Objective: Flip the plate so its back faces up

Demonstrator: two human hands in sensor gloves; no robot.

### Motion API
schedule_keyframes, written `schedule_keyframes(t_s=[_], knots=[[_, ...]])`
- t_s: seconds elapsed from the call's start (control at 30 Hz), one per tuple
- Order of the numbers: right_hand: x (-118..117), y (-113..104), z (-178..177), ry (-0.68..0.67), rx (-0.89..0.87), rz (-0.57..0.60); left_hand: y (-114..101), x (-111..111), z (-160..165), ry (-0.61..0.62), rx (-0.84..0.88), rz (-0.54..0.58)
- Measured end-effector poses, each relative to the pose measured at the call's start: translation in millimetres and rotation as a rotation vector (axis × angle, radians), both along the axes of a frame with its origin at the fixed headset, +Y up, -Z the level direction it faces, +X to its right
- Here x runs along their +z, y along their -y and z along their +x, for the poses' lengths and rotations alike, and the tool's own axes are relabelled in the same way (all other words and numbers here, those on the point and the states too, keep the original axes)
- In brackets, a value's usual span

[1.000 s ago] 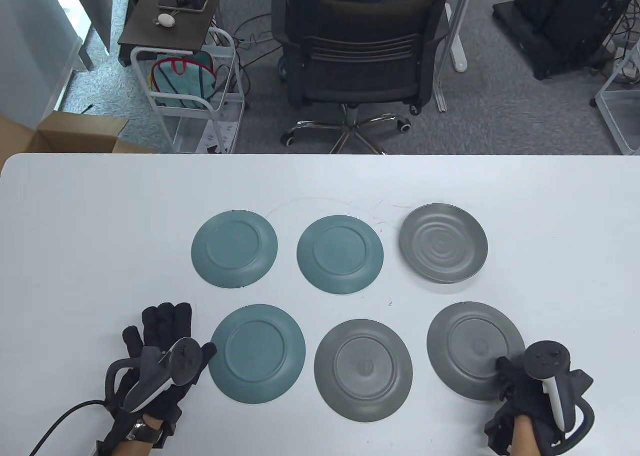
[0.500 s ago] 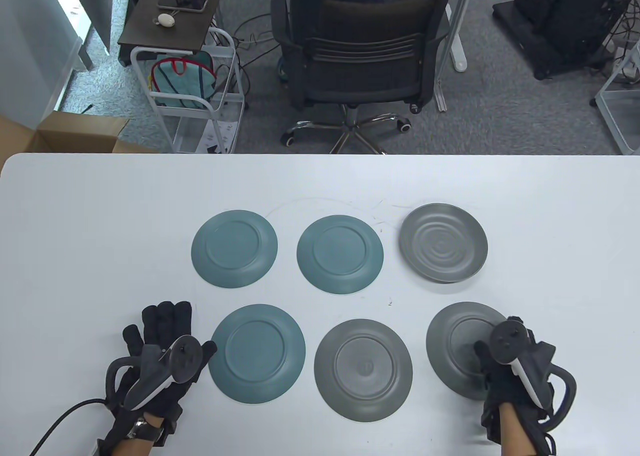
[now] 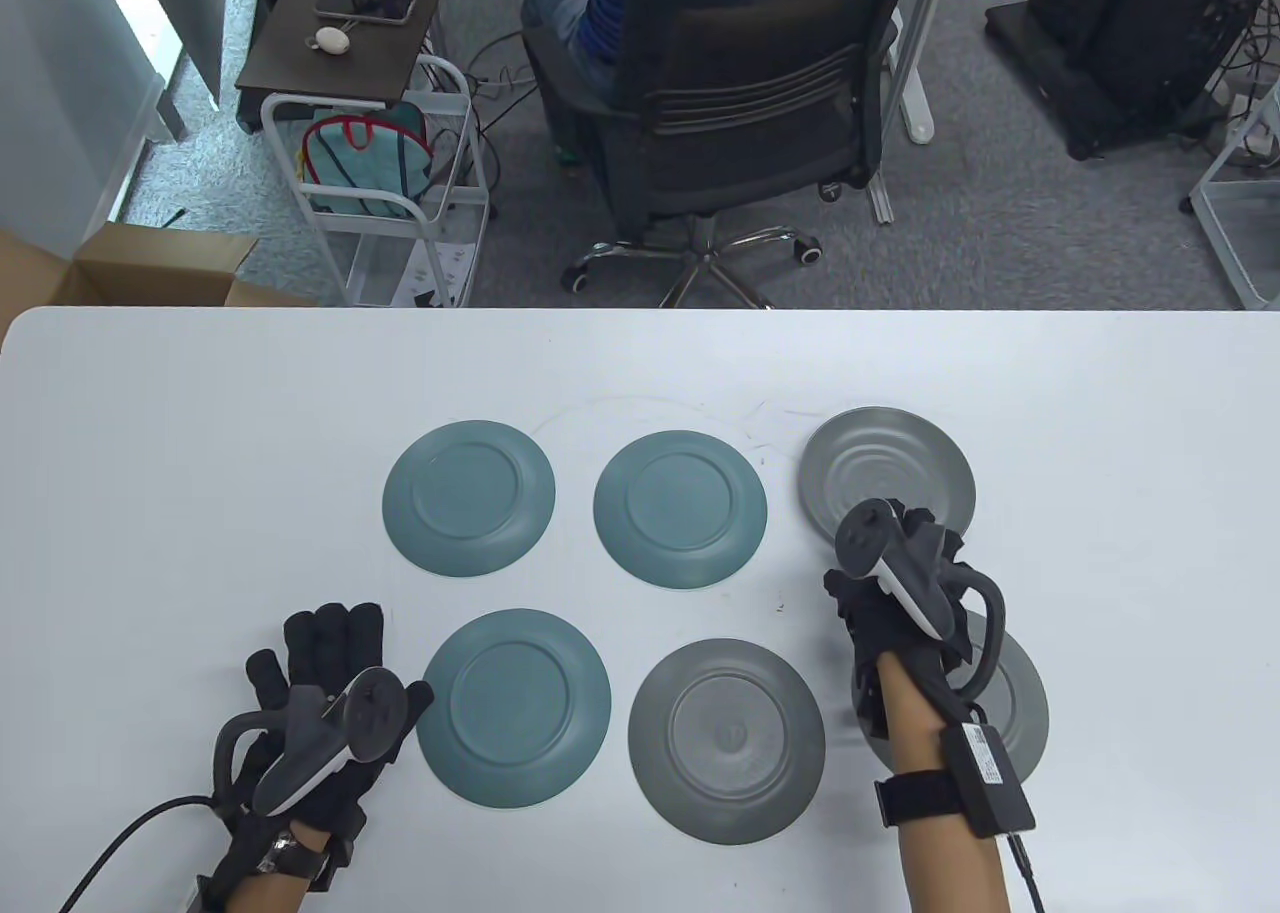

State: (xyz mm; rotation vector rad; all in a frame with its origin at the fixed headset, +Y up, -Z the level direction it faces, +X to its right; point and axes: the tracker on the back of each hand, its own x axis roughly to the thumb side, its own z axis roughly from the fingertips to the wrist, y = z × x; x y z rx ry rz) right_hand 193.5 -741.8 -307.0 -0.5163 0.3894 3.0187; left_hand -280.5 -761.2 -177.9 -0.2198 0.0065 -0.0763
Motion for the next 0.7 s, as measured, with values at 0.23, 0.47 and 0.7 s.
schedule_keyframes(t_s=[0.23, 0.47, 0.7], knots=[[-37, 18, -1, 0.044, -0.005, -0.073, 0, 0, 0, -0.003, -0.007, -0.007], [-51, 34, -4, 0.063, -0.012, -0.133, 1, -2, 1, -0.002, -0.014, -0.015], [-53, 38, -11, 0.038, -0.008, -0.148, 1, -2, 2, 0.0, -0.023, -0.014]])
